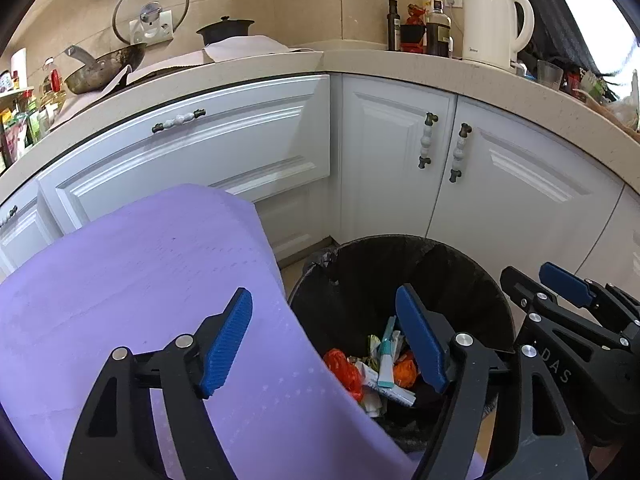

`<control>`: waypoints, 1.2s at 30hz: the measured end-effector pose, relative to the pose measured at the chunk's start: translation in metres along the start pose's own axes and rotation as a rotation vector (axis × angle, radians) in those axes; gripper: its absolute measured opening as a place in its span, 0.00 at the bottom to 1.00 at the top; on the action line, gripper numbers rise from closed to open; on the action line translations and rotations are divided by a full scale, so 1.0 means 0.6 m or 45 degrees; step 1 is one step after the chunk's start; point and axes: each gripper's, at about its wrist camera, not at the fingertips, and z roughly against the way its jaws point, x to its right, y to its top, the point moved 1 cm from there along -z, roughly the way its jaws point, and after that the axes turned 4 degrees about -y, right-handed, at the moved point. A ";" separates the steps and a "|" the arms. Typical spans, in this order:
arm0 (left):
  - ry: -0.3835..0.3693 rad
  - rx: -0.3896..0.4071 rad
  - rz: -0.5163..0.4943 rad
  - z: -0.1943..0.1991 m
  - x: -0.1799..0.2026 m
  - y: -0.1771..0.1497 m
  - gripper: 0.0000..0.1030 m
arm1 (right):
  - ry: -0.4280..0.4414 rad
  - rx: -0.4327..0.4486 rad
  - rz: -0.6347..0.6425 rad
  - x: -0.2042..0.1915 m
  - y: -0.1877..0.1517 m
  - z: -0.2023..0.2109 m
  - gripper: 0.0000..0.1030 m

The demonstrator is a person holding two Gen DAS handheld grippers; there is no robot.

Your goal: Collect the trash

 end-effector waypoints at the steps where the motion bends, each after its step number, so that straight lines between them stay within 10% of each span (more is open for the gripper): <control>1: 0.003 0.000 0.003 0.005 -0.002 -0.002 0.71 | -0.006 0.002 0.002 0.000 -0.002 0.006 0.52; 36: 0.071 0.185 0.046 0.275 -0.065 -0.091 0.82 | -0.034 0.232 0.063 -0.038 -0.071 0.278 0.74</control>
